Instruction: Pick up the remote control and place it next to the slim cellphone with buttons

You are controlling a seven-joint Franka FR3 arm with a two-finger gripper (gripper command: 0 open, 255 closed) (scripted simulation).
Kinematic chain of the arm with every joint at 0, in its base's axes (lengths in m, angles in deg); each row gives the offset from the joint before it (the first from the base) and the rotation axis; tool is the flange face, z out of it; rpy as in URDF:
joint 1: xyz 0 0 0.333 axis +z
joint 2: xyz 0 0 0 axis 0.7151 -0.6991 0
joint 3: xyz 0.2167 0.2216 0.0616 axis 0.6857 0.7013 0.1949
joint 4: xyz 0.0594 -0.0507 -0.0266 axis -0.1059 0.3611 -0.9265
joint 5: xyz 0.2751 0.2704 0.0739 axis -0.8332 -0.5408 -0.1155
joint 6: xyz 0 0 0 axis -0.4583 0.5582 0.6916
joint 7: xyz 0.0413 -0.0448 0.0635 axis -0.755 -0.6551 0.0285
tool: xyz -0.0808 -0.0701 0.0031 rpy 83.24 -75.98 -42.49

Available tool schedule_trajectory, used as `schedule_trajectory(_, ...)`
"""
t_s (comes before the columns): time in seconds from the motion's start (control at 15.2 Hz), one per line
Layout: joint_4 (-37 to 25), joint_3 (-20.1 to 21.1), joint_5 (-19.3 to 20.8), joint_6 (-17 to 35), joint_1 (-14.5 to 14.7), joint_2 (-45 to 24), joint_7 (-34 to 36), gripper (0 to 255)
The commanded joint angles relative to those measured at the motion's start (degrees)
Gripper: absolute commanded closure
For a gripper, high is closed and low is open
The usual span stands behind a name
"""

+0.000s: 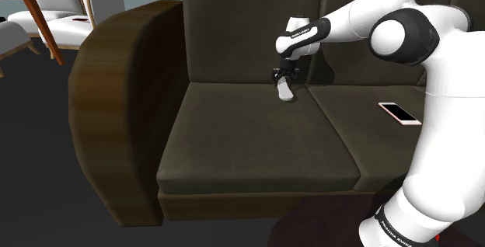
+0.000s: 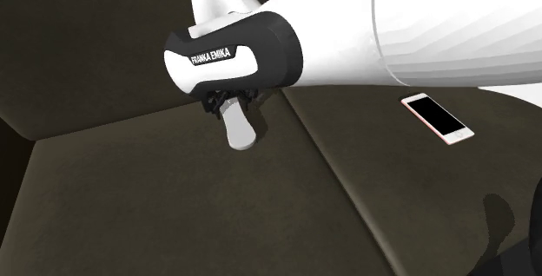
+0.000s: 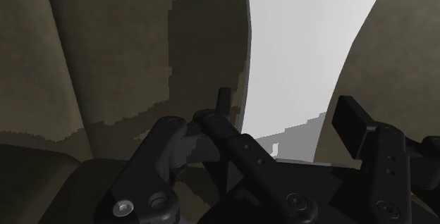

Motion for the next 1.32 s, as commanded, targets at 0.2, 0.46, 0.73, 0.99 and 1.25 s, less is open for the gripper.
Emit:
schedule_trajectory(0.2,-1.8,-0.1,0.3,-3.3,0.1,1.6,0.1,255)
schedule_trajectory(0.46,-3.5,-0.2,0.4,-6.0,0.1,2.5,0.2,255)
schedule_trajectory(0.73,-5.5,-0.3,0.6,-8.8,0.1,3.3,0.2,255)
schedule_trajectory(0.99,-7.8,-0.3,0.7,-11.6,0.1,3.9,0.2,255)
schedule_trajectory(1.25,0.4,-1.2,1.0,-9.2,-0.9,9.7,-1.8,255)
